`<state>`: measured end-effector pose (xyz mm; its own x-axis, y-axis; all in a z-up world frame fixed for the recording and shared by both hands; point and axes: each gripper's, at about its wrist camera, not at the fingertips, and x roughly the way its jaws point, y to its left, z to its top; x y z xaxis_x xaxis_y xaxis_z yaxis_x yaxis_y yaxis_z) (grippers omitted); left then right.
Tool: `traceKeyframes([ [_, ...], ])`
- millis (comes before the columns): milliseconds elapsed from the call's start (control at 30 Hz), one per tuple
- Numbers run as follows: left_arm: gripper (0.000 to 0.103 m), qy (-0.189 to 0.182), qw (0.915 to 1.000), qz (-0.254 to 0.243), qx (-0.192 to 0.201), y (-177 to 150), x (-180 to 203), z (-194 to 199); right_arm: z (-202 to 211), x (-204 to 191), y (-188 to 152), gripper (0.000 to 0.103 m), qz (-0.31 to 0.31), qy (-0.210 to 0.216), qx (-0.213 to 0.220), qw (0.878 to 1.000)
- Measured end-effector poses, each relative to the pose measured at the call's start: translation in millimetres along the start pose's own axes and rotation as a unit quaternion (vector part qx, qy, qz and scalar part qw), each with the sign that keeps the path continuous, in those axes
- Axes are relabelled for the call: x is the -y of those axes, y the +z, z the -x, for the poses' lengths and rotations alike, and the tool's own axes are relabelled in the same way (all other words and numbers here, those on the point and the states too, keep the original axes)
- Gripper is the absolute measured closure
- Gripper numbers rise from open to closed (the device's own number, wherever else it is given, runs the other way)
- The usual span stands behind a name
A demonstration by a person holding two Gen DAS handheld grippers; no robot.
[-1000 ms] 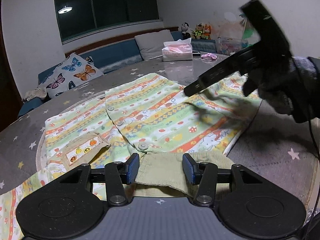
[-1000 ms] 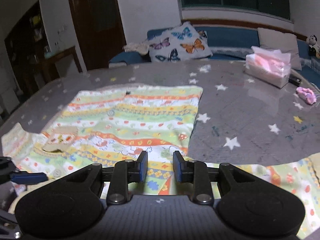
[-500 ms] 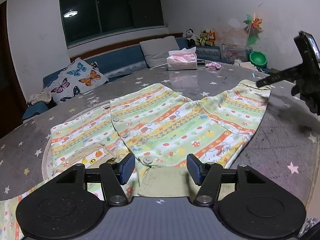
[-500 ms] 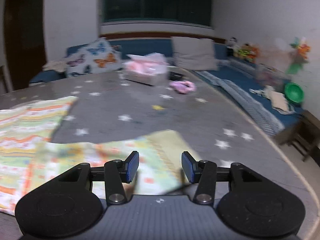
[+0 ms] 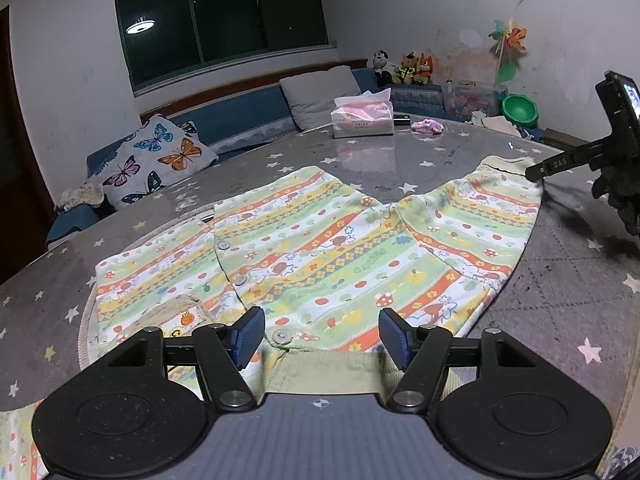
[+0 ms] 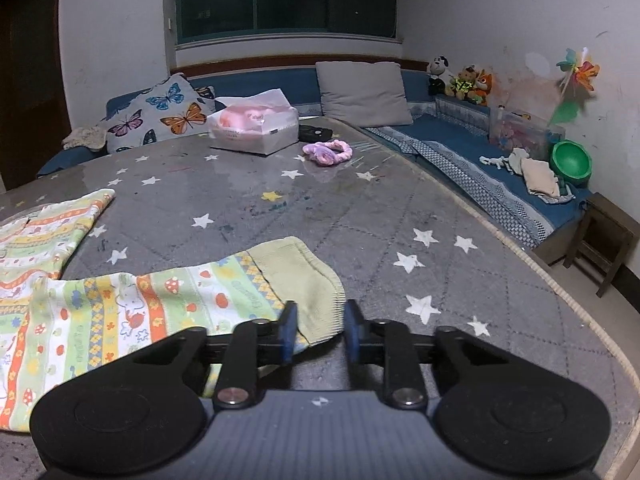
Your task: Fold clothes
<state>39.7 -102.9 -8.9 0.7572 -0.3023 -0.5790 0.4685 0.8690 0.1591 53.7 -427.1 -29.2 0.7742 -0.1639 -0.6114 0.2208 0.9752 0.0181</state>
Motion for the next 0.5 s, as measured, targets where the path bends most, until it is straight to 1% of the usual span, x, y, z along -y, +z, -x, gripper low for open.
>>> traceKeyframes([
  [100, 0.033, 0.000, 1.0000, -0.001, -0.006, 1.6, 2.3, -5.7, 7.5, -1.0, 4.1, 0.094, -0.013, 0.019, 0.003, 1.000],
  [267, 0.032, -0.003, 0.9999, -0.004, -0.014, 1.9, 7.3, -15.2, 36.7, -10.6, 21.6, 0.096, -0.038, 0.090, 0.027, 0.995],
  [367, 0.032, -0.003, 0.9998, -0.006, -0.017, -0.5, 9.0, -17.8, 57.3, -23.6, 38.0, 0.096, -0.044, 0.145, 0.046, 0.987],
  [500, 0.031, 0.000, 0.9999, 0.003, -0.015, -4.8, 4.9, -13.3, 80.9, -48.7, 60.4, 0.096, -0.041, 0.224, 0.064, 0.972],
])
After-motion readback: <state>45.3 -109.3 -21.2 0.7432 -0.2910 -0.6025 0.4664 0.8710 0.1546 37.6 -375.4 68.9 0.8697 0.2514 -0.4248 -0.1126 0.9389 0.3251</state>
